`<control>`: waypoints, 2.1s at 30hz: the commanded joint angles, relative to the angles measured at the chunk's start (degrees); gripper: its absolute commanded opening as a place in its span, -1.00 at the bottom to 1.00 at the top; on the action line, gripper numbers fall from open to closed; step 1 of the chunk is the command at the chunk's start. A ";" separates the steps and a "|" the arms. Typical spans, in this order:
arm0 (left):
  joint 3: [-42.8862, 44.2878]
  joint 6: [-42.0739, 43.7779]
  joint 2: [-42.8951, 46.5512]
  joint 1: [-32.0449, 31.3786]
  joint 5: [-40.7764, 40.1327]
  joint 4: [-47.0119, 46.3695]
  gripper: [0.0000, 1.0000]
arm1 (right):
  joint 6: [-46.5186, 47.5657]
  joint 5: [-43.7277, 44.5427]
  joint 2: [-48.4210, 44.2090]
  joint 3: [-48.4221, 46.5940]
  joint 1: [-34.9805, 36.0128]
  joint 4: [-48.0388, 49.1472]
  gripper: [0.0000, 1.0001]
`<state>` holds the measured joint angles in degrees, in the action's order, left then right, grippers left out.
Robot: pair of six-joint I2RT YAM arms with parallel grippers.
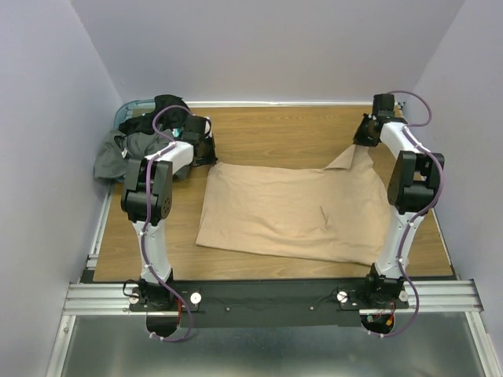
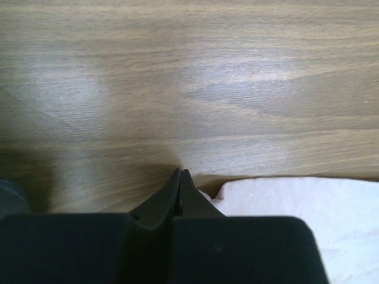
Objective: Fold and stack the t-shirts
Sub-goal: Fold the tshirt
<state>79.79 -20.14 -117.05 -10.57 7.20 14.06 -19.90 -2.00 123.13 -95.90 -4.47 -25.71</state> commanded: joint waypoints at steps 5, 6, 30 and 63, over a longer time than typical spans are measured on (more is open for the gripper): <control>7.92 -1.57 -1.77 0.02 1.76 1.58 -1.00 | -2.07 1.30 3.16 -12.29 -2.30 -3.02 -0.99; 10.19 -1.65 -2.12 0.02 1.68 2.01 -1.00 | -2.42 1.30 3.86 -13.34 -2.38 -3.20 -0.99; 2.31 1.16 6.13 0.20 1.68 -2.20 -1.00 | -2.69 -0.29 -14.31 -3.43 -2.91 -13.48 -0.99; -22.21 -2.18 24.33 0.11 3.61 -2.99 -1.00 | -4.18 5.34 -43.32 29.01 -3.00 -27.19 -0.99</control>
<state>60.01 -20.86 -94.96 -10.57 9.98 11.38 -23.59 1.69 81.69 -69.41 -7.09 -50.26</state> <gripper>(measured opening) 0.004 0.009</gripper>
